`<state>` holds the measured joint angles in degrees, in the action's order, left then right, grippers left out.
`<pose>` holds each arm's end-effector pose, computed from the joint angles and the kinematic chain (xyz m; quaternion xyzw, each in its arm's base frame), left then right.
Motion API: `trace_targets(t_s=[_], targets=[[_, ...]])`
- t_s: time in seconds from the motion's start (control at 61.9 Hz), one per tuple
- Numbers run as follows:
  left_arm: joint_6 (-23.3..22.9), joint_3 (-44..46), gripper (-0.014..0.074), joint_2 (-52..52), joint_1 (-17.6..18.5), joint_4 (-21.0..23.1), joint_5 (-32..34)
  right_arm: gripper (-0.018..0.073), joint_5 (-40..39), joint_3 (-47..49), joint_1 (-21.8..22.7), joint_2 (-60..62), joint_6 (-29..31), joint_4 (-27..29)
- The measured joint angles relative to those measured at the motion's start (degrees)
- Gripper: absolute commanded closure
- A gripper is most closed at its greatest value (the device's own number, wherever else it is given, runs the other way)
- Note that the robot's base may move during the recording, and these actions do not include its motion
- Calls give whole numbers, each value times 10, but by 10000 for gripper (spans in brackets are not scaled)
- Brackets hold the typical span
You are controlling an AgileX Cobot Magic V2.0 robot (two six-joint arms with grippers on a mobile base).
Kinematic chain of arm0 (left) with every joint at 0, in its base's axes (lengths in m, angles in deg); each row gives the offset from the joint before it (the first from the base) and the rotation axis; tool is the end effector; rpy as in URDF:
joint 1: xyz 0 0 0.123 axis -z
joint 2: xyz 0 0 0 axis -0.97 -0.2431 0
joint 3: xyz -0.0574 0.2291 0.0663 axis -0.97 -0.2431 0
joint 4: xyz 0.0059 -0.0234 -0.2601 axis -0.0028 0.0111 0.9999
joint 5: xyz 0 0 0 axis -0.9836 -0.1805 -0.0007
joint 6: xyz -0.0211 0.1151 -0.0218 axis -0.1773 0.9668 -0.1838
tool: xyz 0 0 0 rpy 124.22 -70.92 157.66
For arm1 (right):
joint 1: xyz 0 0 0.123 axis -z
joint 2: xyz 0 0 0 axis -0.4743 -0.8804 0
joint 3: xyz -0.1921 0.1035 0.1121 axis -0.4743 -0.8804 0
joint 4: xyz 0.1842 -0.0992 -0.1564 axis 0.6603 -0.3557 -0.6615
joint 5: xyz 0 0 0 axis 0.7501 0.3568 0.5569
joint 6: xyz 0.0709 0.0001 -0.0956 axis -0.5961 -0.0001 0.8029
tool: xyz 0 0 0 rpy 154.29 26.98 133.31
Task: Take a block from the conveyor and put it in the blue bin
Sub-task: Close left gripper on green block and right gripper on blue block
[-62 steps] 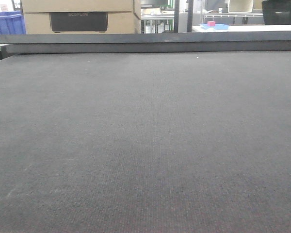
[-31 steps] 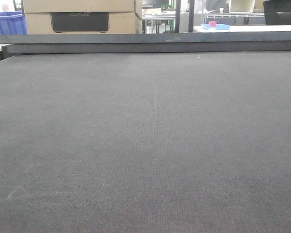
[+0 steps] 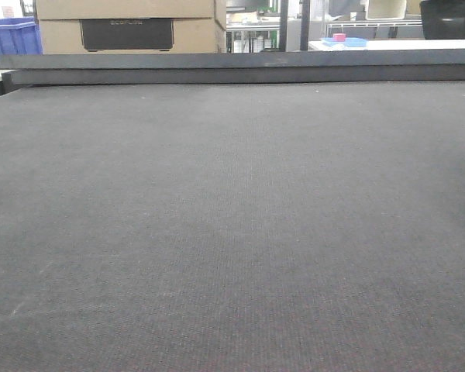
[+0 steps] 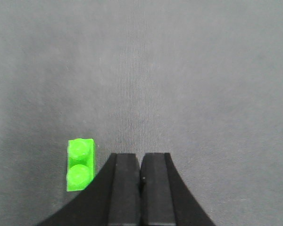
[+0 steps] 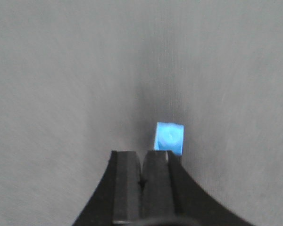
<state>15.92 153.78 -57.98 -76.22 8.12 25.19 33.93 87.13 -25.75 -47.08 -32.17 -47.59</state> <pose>0.2663 -0.0062 0.3199 -0.0120 0.9341 -0.0367 0.3548 0.2576 -0.0109 0.2734 0.0517 0.9591 0.0052 0.2783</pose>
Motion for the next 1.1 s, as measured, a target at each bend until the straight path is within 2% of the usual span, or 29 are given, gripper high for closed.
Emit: trace_targets(t_s=[0.113, 0.178, 0.275, 0.372, 0.453, 0.711, 1.099], targets=[[0, 3, 707, -49, 0, 1, -5, 721, 20, 0, 0, -69, 0, -10], [0, 3, 707, -73, 0, 2, -11, 692, 27, 0, 0, -101, -5, -11], [0, 3, 707, -99, 0, 2, -24, 536, 39, 7, 2, -145, -16, -11], [0, 3, 707, -115, 0, 2, -35, 304, 53, 27, 9, -176, -19, -11], [0, 3, 707, -122, 0, 3, -39, 201, 59, 51, 21, -187, -20, -11], [0, 3, 707, -126, 0, 5, -40, 228, 70, 73, 87, -207, 10, 21], [0, 3, 707, -126, 0, 6, -31, 228, 4, 29, 90, -276, 47, 40]])
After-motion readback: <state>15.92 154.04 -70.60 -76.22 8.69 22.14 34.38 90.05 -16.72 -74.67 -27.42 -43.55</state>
